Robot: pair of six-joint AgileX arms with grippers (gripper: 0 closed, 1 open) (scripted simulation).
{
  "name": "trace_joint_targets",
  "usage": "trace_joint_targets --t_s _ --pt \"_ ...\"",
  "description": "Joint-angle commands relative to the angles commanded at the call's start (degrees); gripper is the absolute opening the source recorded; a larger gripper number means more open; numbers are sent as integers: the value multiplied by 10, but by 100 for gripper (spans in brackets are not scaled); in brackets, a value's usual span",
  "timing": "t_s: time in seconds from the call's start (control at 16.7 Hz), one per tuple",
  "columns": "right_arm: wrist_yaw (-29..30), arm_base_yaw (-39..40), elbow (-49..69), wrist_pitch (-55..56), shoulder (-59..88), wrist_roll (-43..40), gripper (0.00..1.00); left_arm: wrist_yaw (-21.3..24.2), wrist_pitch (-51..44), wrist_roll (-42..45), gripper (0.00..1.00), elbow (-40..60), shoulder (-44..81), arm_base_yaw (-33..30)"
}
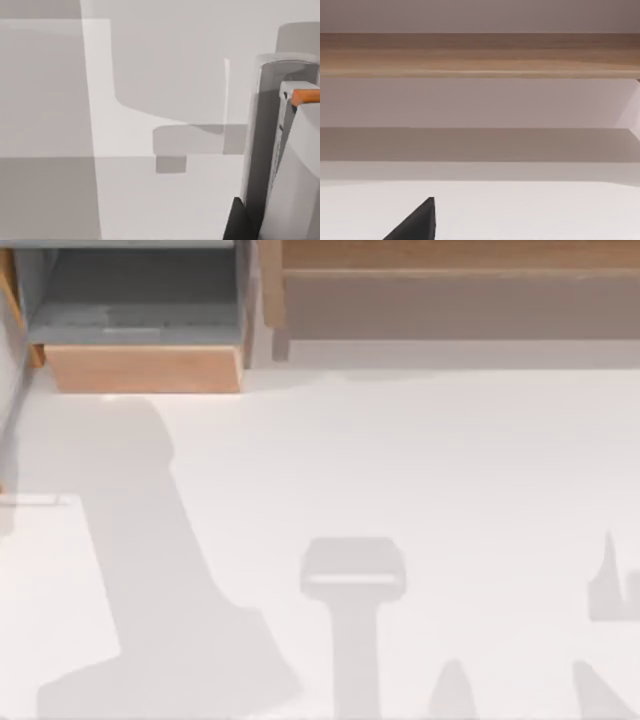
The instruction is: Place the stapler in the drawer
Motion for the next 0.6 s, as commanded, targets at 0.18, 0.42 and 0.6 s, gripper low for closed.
trace_joint_targets --t_s 0.18,0.42,0.6 --pt "0 0 0 0 0 0 100 -1 7 0 0 -7 -1 -2" --pt "0 0 0 0 0 0 100 -1 27 0 0 -32 -9 -1" --pt "0 0 0 0 0 0 100 0 34 0 0 -46 -12 0"
